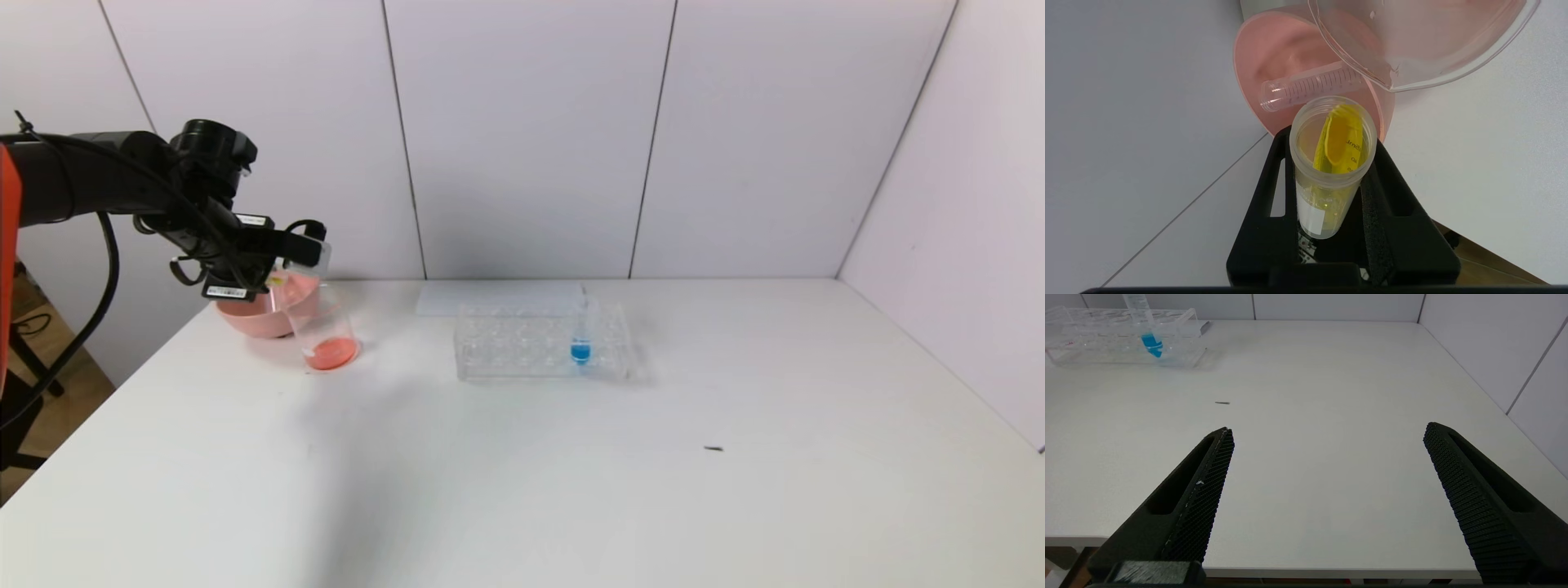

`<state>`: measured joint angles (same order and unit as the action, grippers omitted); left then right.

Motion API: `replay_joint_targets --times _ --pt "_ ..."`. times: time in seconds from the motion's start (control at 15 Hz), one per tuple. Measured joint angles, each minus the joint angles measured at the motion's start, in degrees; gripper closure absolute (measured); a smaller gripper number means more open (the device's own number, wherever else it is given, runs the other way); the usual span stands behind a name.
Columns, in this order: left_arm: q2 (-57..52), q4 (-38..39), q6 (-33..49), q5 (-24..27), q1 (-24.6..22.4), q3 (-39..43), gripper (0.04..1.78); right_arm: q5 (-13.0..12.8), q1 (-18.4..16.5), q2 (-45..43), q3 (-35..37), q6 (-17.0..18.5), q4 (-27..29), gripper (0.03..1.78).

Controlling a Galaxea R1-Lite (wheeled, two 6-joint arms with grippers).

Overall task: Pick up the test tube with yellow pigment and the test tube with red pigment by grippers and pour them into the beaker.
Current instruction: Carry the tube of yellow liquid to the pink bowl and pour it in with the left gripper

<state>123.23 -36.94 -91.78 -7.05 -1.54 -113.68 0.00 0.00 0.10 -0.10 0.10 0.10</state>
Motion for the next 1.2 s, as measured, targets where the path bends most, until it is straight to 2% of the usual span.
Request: replay_joint_targets --times 0.2,0.47,1.2 --pt "0.00 -0.02 -0.35 -0.12 0.30 0.04 1.36 0.00 0.00 0.01 0.00 0.00 0.00 0.11" --pt "0.05 -0.02 -0.88 -3.04 0.77 0.04 1.36 0.00 0.00 0.00 0.00 0.00 0.00 0.11" --pt "0.22 -0.02 -1.18 -3.32 1.54 0.11 1.36 0.00 0.00 0.00 0.00 0.00 0.00 0.11"
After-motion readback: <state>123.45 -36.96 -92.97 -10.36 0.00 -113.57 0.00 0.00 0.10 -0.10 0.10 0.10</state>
